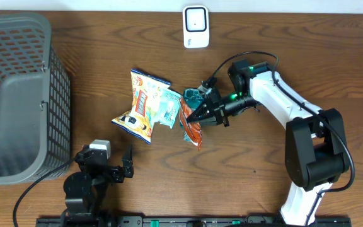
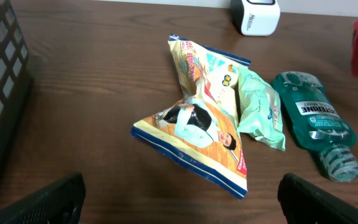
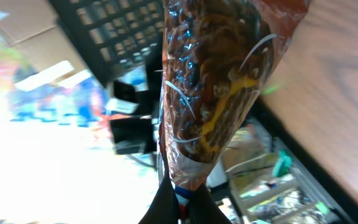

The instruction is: Scan the item barcode

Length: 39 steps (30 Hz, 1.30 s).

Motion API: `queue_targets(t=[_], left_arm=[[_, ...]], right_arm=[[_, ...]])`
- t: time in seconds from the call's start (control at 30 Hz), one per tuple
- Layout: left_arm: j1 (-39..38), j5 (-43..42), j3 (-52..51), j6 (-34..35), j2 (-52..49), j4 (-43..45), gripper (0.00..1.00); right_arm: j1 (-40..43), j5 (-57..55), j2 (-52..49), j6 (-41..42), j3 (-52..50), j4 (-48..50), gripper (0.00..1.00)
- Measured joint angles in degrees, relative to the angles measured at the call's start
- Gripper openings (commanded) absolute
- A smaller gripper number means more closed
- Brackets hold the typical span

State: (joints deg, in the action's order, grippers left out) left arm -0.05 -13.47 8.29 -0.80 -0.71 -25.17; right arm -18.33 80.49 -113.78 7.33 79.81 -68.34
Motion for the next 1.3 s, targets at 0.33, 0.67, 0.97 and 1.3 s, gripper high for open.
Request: queue_targets(t=[0.33, 0.67, 0.97, 1.3], left_arm=[[0.00, 0.00, 0.00, 0.00, 0.00, 0.00, 0.99], [0.00, 0.02, 0.00, 0.00, 0.00, 0.00, 0.98], [0.00, 0.02, 0.00, 0.00, 0.00, 0.02, 0.99], [0.00, 0.00, 0.00, 0.00, 0.00, 0.00, 0.99]], right_arm=[[0.00, 6.12, 0.00, -0.22, 0.07, -10.80, 0.01], [0.22, 6.91, -0.02, -3.26, 0.07, -17.79, 0.01], [1.38, 6.73, -0.02, -13.86, 0.07, -10.88, 0.01], [-1.03, 7.02, -1.07, -4.85, 0.07, 8.87, 0.01]])
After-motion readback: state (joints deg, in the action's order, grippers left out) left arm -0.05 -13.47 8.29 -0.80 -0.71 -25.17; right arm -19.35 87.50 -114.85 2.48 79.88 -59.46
